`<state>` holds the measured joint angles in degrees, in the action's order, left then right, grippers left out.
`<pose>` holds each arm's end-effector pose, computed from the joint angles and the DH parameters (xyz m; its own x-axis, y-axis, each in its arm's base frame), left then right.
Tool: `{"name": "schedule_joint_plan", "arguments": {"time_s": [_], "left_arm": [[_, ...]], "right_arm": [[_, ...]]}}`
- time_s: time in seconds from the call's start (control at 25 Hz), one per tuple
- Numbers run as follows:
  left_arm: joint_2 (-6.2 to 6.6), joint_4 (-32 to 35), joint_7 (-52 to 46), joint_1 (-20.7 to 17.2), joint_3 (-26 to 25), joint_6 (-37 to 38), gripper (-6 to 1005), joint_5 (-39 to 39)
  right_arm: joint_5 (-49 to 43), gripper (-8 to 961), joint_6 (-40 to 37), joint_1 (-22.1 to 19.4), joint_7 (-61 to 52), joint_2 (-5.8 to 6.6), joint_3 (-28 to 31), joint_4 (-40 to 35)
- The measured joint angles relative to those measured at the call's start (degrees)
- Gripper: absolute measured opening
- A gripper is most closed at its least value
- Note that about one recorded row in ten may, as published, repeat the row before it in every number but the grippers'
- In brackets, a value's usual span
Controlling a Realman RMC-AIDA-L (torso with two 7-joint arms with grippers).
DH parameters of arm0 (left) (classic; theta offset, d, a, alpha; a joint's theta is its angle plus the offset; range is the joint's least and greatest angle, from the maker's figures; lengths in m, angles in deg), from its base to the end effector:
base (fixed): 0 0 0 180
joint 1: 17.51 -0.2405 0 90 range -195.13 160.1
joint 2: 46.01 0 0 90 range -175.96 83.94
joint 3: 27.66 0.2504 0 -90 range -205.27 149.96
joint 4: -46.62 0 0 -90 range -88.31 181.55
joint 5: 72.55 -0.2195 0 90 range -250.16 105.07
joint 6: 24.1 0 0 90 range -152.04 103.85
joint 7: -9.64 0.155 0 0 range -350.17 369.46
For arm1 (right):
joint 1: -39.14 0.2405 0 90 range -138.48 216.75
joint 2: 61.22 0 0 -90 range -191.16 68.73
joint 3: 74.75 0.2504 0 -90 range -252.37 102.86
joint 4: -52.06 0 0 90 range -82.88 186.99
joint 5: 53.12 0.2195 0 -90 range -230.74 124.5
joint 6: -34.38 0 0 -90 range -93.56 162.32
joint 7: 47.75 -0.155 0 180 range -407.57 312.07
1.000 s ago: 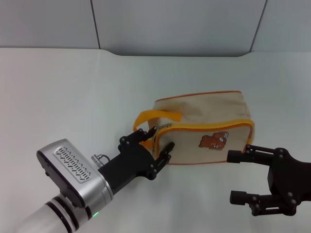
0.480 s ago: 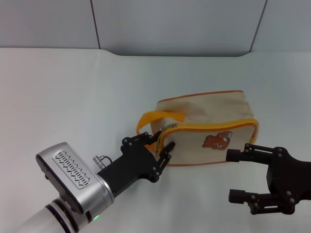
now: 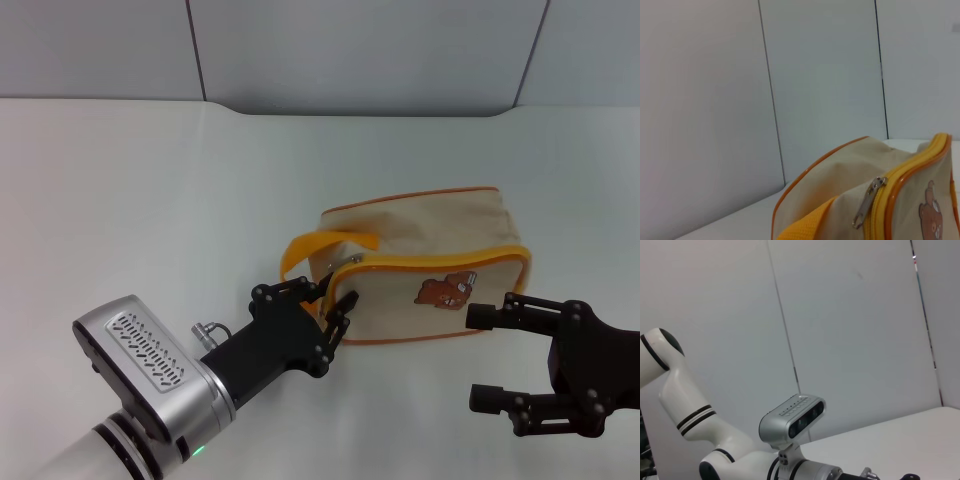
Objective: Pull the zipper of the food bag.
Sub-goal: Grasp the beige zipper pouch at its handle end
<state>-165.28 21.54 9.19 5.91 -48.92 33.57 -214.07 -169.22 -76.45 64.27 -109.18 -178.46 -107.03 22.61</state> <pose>-0.2437 0.2757 -0.1485 0.8327 -0.0099 0.5536 0.3719 -0.7307 -0.5725 0.2696 0.2629 0.0033 0.7249 -0.1921 -0.6615 -0.2562 -0.9666 0.0000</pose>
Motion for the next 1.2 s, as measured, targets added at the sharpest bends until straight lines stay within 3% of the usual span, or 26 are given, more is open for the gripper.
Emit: {"name": "schedule_joint_plan", "arguments": {"time_s": [0.76,0.88,0.92,1.0,1.2], "left_arm": [[0.00,0.75,4.70,-0.90,1.37,6.96,148,0.02],[0.01,1.49,8.88,-1.32,1.72,10.09,126,0.02],[0.03,2.06,10.30,-1.39,1.89,11.76,118,0.00],[0.06,3.82,12.46,-1.37,2.13,15.58,104,0.01],[0.39,8.52,15.24,0.20,1.72,25.28,82,0.02]], "right_arm": [[0.66,826,-0.08,-0.27,1.56,-0.43,4.06,0.20],[3.16,826,-0.06,-1.05,3.78,-0.78,6.31,0.54],[6.04,825,0.63,-2.13,6.06,-1.60,9.26,1.08],[7.95,825,1.40,-2.67,7.64,-1.93,10.92,1.93],[18.18,825,6.04,-4.61,16.31,-2.07,16.18,10.80]]}}
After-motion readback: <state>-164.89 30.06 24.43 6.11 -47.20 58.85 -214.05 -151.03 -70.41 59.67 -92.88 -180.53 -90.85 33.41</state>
